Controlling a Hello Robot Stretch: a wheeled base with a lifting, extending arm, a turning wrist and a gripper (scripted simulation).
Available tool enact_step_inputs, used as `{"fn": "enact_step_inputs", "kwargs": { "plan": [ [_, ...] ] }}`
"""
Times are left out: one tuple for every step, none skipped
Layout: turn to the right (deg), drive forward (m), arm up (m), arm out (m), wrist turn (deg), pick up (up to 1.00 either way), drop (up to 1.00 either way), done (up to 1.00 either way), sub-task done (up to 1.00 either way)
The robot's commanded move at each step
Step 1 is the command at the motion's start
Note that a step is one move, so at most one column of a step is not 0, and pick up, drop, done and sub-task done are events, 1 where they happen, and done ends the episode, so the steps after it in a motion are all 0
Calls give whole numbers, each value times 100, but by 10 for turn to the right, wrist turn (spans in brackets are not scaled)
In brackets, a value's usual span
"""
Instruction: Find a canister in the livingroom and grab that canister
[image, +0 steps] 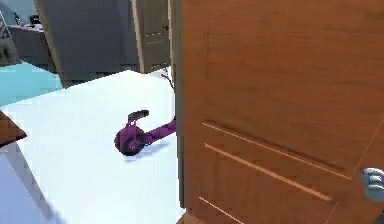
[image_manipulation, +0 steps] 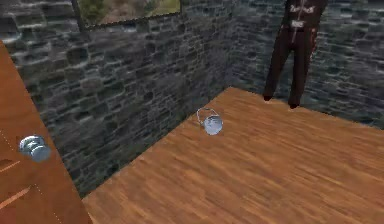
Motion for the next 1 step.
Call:
{"fn": "enact_step_inputs", "kwargs": {
  "plan": [
    [-90, 0, 0, 0, 0, 0, 0, 0, 0]
  ]
}}
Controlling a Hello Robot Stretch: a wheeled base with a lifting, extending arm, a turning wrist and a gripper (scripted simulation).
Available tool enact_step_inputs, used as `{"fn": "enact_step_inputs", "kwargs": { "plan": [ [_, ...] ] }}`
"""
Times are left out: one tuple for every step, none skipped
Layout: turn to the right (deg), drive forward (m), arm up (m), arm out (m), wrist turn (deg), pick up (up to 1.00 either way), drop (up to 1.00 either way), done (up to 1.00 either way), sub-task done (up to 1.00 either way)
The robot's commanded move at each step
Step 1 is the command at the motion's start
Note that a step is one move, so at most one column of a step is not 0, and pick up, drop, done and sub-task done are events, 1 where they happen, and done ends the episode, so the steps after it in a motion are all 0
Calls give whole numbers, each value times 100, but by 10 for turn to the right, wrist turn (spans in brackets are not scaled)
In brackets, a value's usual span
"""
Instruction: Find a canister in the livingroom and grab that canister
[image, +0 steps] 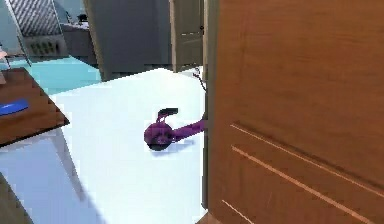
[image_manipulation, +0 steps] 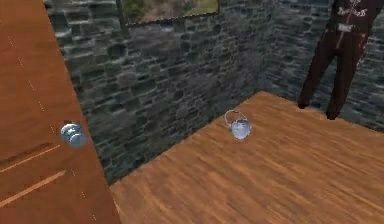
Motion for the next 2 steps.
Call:
{"fn": "enact_step_inputs", "kwargs": {
  "plan": [
    [0, 55, 0, 0, 0, 0, 0, 0, 0],
    [-450, 0, 0, 0, 0, 0, 0, 0, 0]
  ]
}}
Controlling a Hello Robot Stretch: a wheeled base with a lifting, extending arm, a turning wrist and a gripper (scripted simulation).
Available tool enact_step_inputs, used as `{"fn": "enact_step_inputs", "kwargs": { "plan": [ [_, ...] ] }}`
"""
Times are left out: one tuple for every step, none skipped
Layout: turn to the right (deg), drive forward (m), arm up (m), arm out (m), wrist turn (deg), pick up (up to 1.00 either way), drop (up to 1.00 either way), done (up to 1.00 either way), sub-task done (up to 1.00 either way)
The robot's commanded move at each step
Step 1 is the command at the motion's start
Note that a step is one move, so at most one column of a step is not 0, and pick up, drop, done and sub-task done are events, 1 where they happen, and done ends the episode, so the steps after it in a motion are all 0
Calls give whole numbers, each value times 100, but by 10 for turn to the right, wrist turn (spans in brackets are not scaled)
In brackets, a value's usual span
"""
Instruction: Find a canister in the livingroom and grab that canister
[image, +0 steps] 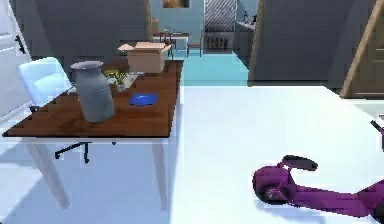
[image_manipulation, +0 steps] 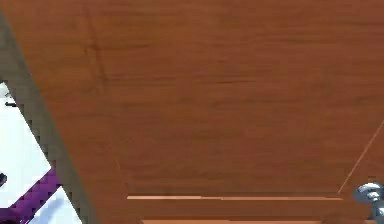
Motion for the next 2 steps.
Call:
{"fn": "enact_step_inputs", "kwargs": {
  "plan": [
    [-450, 0, 0, 0, 0, 0, 0, 0, 0],
    [-450, 0, 0, 0, 0, 0, 0, 0, 0]
  ]
}}
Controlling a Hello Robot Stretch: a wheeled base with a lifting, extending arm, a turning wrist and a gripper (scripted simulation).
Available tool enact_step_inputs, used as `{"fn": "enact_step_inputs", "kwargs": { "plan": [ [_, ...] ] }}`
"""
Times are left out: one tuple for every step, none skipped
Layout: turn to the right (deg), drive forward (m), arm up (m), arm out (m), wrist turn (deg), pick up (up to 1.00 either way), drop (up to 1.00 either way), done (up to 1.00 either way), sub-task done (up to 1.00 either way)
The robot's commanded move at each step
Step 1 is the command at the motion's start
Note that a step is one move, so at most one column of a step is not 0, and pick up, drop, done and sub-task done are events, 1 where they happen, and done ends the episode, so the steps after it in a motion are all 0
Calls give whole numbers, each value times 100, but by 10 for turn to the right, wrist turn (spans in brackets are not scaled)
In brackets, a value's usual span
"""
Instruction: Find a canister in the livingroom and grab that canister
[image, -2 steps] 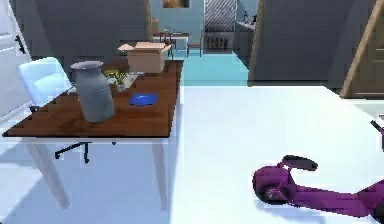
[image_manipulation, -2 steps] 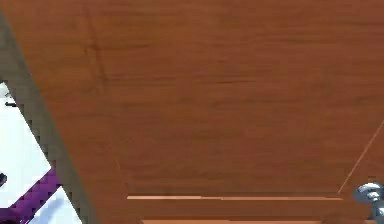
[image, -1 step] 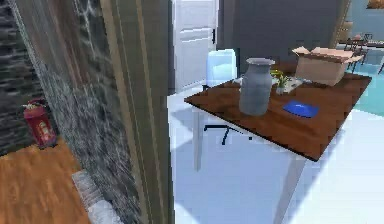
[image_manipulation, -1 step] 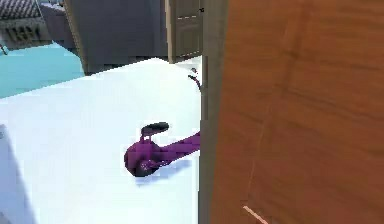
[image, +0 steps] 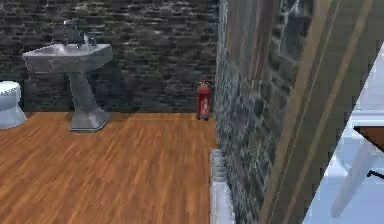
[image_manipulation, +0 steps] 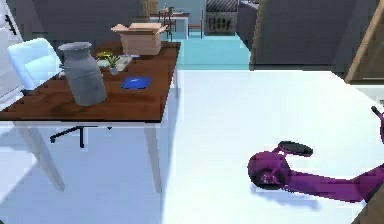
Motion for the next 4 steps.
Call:
{"fn": "enact_step_inputs", "kwargs": {
  "plan": [
    [-240, 0, 0, 0, 0, 0, 0, 0, 0],
    [450, 0, 0, 0, 0, 0, 0, 0, 0],
    [450, 0, 0, 0, 0, 0, 0, 0, 0],
    [60, 0, 0, 0, 0, 0, 0, 0, 0]
  ]
}}
